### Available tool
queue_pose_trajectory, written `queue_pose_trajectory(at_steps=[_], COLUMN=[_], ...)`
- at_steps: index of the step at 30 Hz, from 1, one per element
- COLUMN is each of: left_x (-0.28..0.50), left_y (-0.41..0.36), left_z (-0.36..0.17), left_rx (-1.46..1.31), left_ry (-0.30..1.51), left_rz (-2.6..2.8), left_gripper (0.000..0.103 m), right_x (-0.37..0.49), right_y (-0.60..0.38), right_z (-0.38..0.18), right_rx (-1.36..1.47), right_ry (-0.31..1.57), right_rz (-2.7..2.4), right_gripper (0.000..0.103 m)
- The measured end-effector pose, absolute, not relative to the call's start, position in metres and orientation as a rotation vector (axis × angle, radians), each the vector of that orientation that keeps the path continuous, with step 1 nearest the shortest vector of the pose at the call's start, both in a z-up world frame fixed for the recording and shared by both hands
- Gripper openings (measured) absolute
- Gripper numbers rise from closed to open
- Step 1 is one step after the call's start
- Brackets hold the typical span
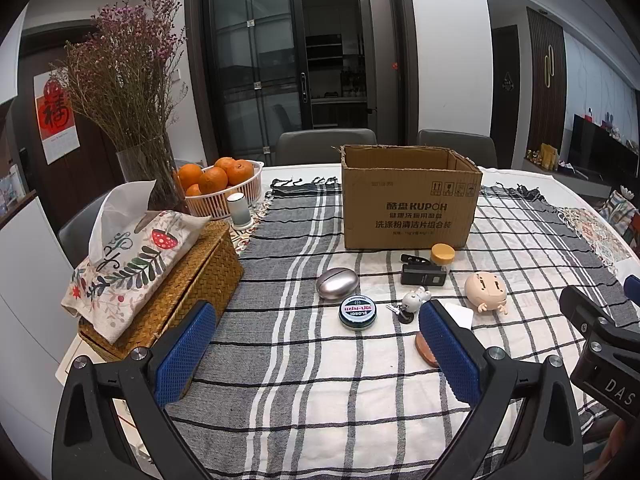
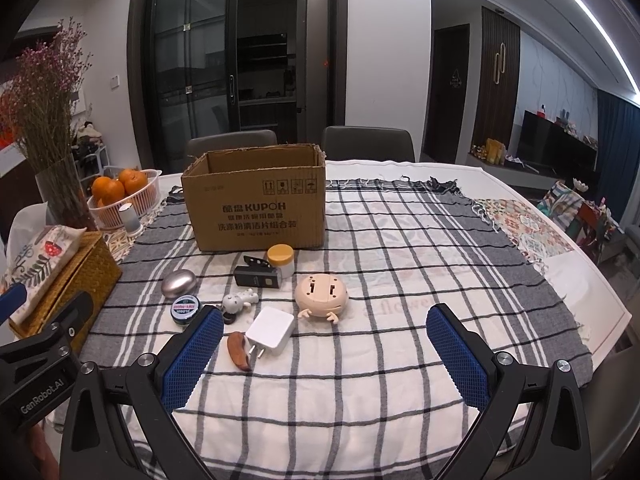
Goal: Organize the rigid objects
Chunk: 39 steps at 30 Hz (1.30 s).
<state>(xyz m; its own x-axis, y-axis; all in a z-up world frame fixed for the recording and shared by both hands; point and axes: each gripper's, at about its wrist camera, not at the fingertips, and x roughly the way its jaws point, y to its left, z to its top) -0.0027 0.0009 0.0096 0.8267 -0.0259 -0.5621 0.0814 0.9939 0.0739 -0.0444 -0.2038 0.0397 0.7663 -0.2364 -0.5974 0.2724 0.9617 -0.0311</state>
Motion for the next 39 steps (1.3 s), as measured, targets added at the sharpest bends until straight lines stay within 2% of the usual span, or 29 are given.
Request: queue_pose_trajectory(at_steps=[39], left_x=[-0.0044], left_y=[-0.0012], left_z=[0.0053], left_rx=[0.104], left_ry=[0.600], left_rz=[-0.063], left_gripper=[0.103], right_x=[-0.0452], right_y=[-0.2052], right_z=[0.0404], right_rx=[0.061], right_ry=[0.644], right_rz=[-0.272], right_gripper=[0.103])
